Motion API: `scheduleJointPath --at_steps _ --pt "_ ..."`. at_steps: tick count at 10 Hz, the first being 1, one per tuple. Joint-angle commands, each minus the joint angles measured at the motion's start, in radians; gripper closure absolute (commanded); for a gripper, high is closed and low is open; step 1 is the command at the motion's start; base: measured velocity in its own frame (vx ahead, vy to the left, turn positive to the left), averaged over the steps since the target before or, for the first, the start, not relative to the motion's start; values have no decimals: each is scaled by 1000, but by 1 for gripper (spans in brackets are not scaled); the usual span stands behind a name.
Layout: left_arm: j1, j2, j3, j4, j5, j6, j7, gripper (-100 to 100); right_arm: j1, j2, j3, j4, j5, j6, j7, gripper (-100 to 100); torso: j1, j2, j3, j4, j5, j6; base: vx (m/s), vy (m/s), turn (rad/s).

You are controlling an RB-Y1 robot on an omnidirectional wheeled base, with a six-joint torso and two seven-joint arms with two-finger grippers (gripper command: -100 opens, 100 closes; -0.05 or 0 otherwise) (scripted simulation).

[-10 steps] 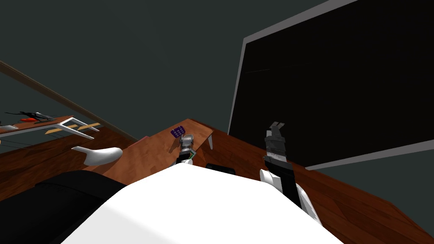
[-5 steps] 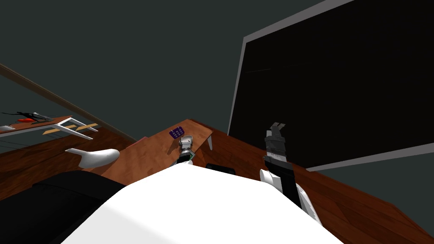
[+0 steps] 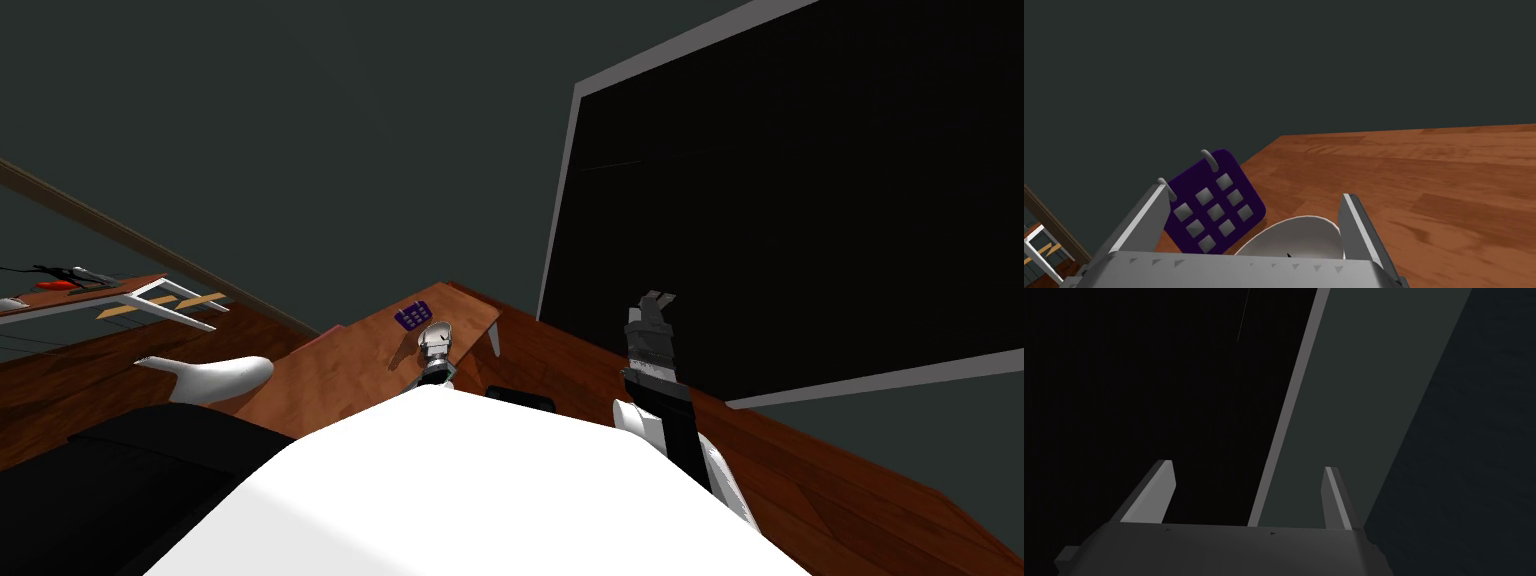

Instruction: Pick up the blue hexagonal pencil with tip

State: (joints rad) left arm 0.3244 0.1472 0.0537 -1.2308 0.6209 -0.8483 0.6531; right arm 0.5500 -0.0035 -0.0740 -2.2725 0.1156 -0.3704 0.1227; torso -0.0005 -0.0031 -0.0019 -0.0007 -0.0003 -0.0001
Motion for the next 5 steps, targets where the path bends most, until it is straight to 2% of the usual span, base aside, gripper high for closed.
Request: scheduleJointPath --at_steps 1,2,4,5 --pt "-15 -1 9 50 28 -13 37 -100 0 0 0 0 0 0 0 0 0 0 0 0 0 0 58 -23 1" --pt "-15 -1 9 67 28 -13 37 -100 0 0 0 0 0 0 0 0 -1 -1 0 0 0 0 51 -18 3" --pt "-45 -2 25 154 72 -32 97 -100 0 0 0 0 0 0 0 0 -1 0 0 0 0 0 63 -19 4" --pt "-45 -2 25 169 72 -32 97 -100 0 0 0 0 0 0 0 0 -1 -1 -1 0 0 0 73 -13 3"
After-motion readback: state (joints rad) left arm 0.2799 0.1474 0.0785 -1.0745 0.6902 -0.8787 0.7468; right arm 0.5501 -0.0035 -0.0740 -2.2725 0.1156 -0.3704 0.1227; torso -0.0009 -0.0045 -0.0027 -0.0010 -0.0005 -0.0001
